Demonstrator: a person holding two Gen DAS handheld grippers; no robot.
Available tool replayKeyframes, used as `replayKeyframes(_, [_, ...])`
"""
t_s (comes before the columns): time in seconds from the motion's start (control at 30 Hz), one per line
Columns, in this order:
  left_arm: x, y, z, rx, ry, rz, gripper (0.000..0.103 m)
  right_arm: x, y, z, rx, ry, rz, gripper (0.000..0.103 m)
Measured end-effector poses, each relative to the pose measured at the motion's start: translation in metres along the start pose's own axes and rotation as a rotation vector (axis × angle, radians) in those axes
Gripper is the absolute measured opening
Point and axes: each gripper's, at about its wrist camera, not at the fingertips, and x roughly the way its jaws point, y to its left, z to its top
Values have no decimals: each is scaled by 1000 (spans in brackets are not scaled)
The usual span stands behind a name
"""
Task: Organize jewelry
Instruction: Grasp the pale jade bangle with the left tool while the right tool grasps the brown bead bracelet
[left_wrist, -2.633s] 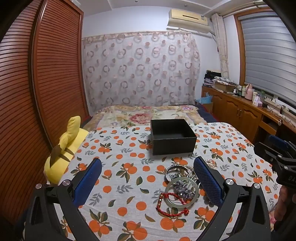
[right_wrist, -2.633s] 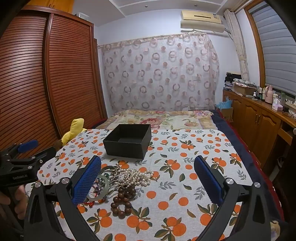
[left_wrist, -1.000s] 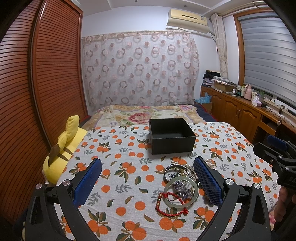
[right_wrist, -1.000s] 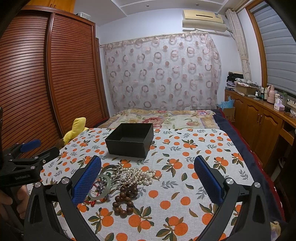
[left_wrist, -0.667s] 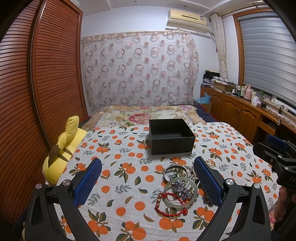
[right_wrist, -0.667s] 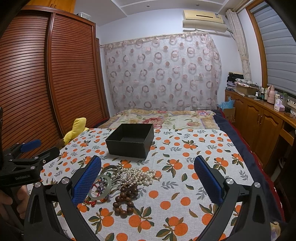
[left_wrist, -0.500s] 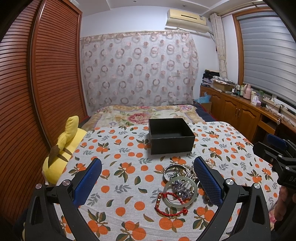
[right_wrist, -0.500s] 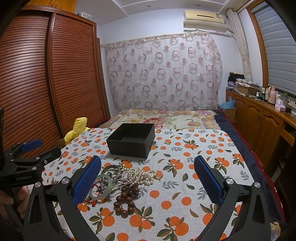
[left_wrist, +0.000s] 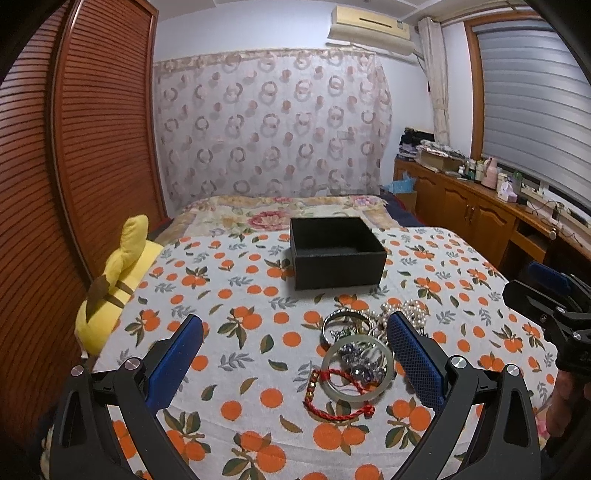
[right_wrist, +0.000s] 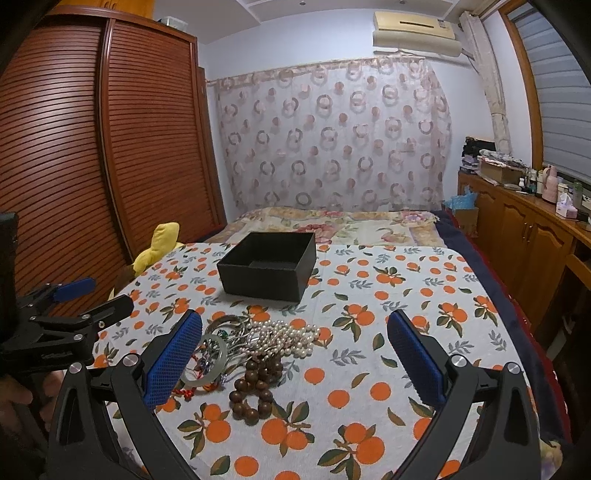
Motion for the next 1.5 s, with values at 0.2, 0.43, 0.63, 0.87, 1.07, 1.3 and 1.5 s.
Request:
replayKeyframes(0.2, [22, 11, -13, -10, 77, -60, 96, 14, -2, -12, -21, 52, 13, 96])
replayKeyframes(0.43, [49, 18, -28, -23, 144, -142, 94, 33, -5, -27, -31, 129, 47, 82])
replayKeyframes(0.63, [68, 13, -34, -6, 213, -209, 66, 42, -1, -39, -65, 175, 64, 81])
replayKeyframes(0.87, [87, 10, -34, 4, 269, -255, 38, 48, 0, -46, -84, 217, 70, 81])
replayKeyframes(1.07, [101, 3, -32, 28, 306, -265, 30, 51, 1, -48, -94, 234, 72, 81])
replayKeyframes(1.3, [111, -2, -25, 56, 327, -267, 17, 53, 2, -48, -106, 253, 83, 81])
replayKeyframes(1.5, [119, -7, -26, 86, 342, -259, 17, 55, 2, -48, -104, 265, 93, 81])
